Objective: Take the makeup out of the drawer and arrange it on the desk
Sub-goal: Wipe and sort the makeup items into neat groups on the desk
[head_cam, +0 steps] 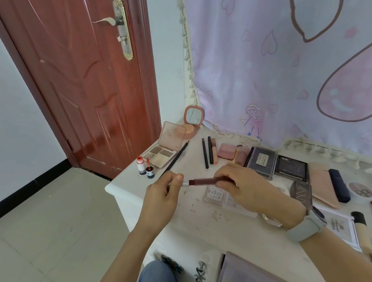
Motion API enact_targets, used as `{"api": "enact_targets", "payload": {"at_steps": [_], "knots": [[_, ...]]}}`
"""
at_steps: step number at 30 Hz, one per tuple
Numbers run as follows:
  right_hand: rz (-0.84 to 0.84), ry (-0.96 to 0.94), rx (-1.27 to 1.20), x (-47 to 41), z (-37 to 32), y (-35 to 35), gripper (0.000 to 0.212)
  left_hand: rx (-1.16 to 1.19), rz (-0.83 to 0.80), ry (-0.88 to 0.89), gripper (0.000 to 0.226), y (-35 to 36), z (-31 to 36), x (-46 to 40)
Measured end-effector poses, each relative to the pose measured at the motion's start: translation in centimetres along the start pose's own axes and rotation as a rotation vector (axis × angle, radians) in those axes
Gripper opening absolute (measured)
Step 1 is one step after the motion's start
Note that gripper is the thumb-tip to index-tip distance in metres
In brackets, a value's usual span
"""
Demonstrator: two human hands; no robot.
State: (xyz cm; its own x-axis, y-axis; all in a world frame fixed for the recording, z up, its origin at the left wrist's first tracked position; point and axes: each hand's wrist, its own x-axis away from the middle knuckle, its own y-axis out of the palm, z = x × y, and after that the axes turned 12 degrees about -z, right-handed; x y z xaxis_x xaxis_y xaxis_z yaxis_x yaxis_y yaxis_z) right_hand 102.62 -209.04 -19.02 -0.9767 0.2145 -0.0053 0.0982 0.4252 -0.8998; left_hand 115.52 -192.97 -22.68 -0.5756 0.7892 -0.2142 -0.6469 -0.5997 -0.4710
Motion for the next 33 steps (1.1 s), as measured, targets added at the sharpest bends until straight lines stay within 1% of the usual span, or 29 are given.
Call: {"api": "enact_targets", "payload": {"at_steps": [2, 3, 8, 13, 15, 17, 19, 21, 23, 26, 28, 30, 33], "knots": [[0.046, 0.004, -0.001, 0.3, 0.5, -0.3, 0.008, 0.026, -0.003, -0.035, 0.033, -0.3, -0.4, 0.1], [0.073, 0.008, 0.003, 0.4, 0.8, -0.5, 0.008, 0.038, -0.011, -0.048, 0.035, -0.5, -0.6, 0.2], [0.148, 0.020, 0.014, 1.0, 1.6, -0.9, 0.011, 0.110, -0.034, -0.085, 0.036, -1.0, -0.9, 0.6], [0.201, 0.046, 0.010, 1.3, 1.8, -0.8, 0.015, 0.122, -0.008, -0.102, 0.037, -1.5, -1.4, 0.7], [0.236, 0.072, -0.002, 1.2, 2.2, -0.9, 0.015, 0.153, 0.031, -0.127, 0.040, -1.8, -1.6, 0.9], [0.315, 0.138, -0.106, 1.0, 2.7, -1.1, 0.016, 0.216, 0.098, -0.163, 0.045, -2.3, -2.0, 1.0], [0.399, 0.229, -0.281, 0.8, 2.8, -1.2, 0.017, 0.280, 0.149, -0.166, 0.044, -2.6, -2.2, 1.4], [0.464, 0.276, -0.401, 0.4, 2.4, -0.8, 0.013, 0.334, 0.159, -0.133, 0.038, -2.5, -2.1, 1.7], [0.495, 0.272, -0.580, -0.1, 1.3, -0.1, 0.009, 0.389, 0.147, -0.104, 0.033, -2.1, -1.9, 1.9], [0.434, 0.237, -0.931, -0.8, -0.8, 1.0, 0.008, 0.567, 0.103, -0.113, 0.033, -1.5, -1.3, 2.0], [0.362, 0.213, -1.004, -1.3, -2.0, 1.7, 0.008, 0.727, 0.043, -0.129, 0.037, -1.2, -1.0, 2.1], [0.307, 0.183, -1.039, -1.7, -3.2, 2.4, 0.006, 0.821, -0.018, -0.151, 0.039, -0.9, -0.7, 2.1], [0.282, 0.187, -1.105, -2.3, -4.4, 3.1, 0.008, 0.812, -0.084, -0.157, 0.038, -0.5, -0.2, 2.0]]}}
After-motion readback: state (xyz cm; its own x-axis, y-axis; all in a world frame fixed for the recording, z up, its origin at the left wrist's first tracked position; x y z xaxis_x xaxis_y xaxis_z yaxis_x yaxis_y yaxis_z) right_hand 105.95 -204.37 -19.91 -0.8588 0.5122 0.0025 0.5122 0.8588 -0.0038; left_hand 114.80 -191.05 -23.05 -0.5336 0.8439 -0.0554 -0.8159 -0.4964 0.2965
